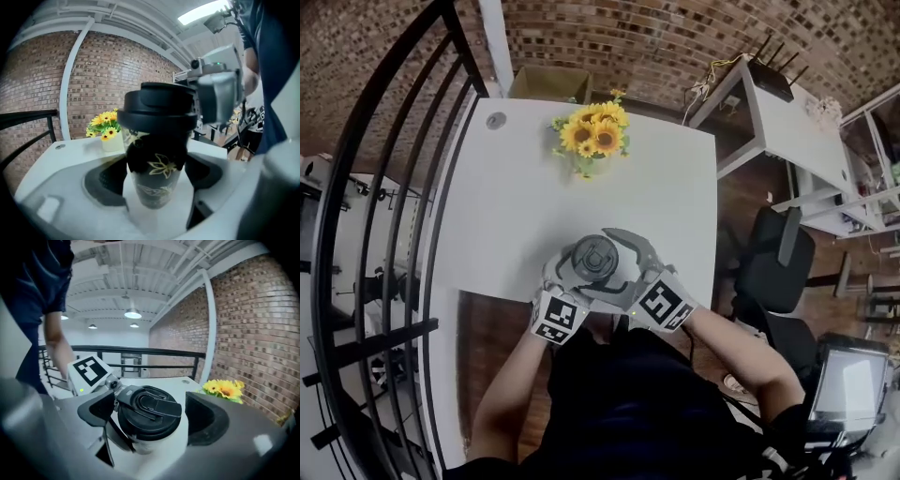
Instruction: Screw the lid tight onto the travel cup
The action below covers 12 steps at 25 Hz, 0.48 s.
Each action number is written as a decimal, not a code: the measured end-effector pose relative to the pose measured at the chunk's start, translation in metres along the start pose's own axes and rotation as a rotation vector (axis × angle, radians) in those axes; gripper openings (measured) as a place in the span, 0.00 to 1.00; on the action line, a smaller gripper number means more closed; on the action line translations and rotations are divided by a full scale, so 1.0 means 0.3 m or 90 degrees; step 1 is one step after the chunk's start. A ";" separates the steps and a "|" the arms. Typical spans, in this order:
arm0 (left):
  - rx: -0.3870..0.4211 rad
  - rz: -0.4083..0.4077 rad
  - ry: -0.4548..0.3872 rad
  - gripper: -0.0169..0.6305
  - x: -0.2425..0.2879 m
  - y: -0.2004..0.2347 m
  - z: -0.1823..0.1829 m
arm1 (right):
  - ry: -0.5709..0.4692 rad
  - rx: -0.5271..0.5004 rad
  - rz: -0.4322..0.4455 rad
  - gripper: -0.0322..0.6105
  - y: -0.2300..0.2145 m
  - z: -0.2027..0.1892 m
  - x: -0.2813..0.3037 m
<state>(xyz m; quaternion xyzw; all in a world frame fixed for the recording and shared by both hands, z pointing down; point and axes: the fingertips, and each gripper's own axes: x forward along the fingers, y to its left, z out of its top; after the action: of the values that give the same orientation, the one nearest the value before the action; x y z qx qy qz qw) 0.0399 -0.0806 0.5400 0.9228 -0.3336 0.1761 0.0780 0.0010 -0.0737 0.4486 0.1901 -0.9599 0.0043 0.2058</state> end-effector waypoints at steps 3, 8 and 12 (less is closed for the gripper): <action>0.006 -0.011 -0.004 0.62 0.012 -0.002 0.017 | 0.051 -0.042 0.146 0.77 -0.004 -0.005 -0.032; 0.014 -0.022 0.001 0.62 0.021 0.004 0.011 | 0.165 -0.111 0.293 0.77 0.011 -0.066 0.010; 0.014 -0.021 0.006 0.62 0.022 0.005 0.011 | 0.174 -0.101 0.317 0.76 0.007 -0.085 0.032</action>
<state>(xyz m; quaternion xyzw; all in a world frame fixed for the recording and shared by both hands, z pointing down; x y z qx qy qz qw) 0.0445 -0.0864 0.5395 0.9282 -0.3160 0.1827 0.0721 0.0020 -0.0733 0.4758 -0.0708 -0.9378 0.0049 0.3398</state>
